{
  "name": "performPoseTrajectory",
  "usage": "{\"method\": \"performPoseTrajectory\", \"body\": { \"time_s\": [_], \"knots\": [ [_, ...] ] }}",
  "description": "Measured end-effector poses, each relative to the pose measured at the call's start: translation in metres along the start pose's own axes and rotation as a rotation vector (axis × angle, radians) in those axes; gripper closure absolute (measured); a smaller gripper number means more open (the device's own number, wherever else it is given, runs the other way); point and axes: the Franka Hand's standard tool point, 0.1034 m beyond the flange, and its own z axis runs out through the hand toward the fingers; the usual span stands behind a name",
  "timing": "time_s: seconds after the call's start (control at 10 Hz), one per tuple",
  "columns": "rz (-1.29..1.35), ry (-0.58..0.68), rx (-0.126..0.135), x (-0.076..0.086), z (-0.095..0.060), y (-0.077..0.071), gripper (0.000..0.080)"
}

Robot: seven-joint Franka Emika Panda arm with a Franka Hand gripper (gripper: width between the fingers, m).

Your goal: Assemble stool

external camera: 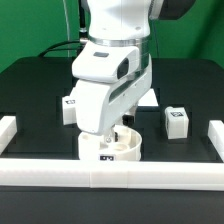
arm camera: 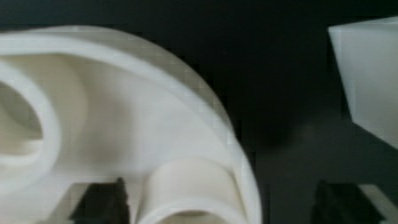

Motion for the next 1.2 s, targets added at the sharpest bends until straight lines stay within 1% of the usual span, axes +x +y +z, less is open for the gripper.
{"method": "performPoseTrajectory", "body": {
  "time_s": [0.1,0.2,1.0,1.2],
  "knots": [
    [0.000,0.000,-0.001,0.000,0.000,0.000,0.0347],
    [0.000,0.000,0.000,0.000,0.000,0.000,0.0481],
    [0.001,0.000,0.000,0.002,0.000,-0.001,0.0479],
    [0.003,0.004,0.006,0.025,0.000,-0.008,0.0479]
  ]
}}
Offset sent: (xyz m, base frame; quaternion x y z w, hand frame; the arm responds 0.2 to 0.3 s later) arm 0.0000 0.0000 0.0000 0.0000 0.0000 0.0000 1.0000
